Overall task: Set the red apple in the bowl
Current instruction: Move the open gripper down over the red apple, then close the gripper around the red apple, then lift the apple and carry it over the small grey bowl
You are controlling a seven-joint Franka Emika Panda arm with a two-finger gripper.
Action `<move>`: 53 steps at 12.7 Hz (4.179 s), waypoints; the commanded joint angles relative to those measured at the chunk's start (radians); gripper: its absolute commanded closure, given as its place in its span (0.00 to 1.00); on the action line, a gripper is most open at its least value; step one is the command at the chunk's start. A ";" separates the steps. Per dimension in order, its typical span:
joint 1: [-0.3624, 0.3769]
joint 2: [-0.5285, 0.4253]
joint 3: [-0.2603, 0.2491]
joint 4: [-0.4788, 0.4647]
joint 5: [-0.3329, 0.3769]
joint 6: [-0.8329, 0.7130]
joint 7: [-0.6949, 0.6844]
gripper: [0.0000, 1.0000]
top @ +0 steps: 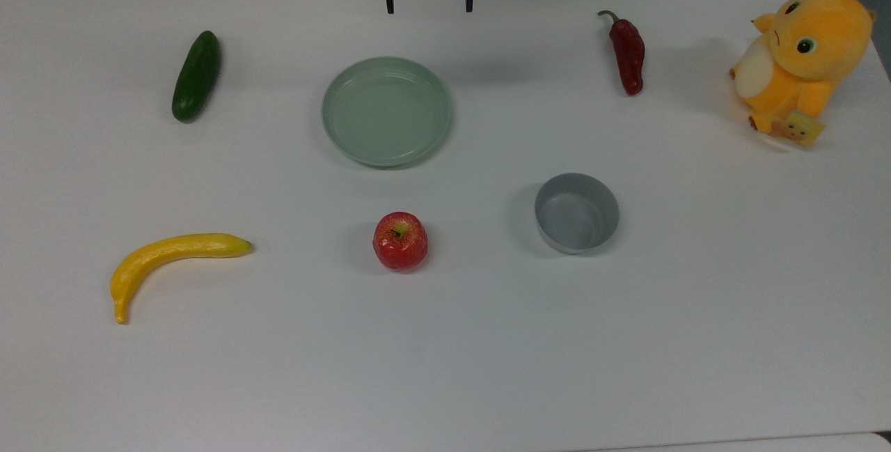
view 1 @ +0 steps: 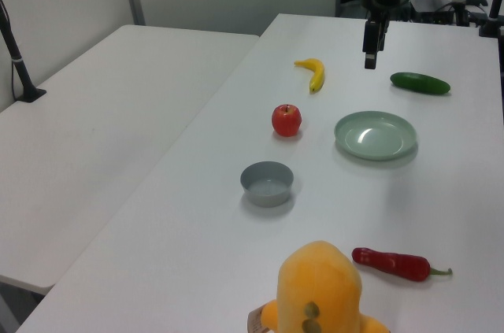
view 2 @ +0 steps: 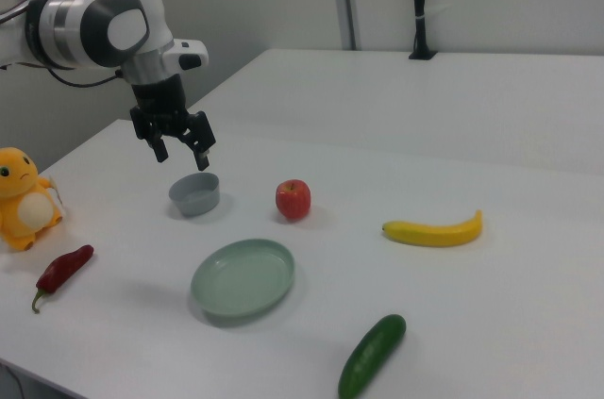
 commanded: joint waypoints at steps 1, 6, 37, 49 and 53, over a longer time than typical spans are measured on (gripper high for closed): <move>0.008 -0.019 -0.013 -0.028 0.011 0.019 -0.005 0.00; 0.007 0.017 -0.013 -0.009 0.009 0.035 -0.004 0.00; 0.143 0.698 -0.220 0.459 -0.143 0.377 0.329 0.00; 0.145 0.631 -0.170 0.439 -0.146 0.386 0.334 0.74; 0.200 0.623 -0.087 0.446 -0.176 0.386 0.392 0.74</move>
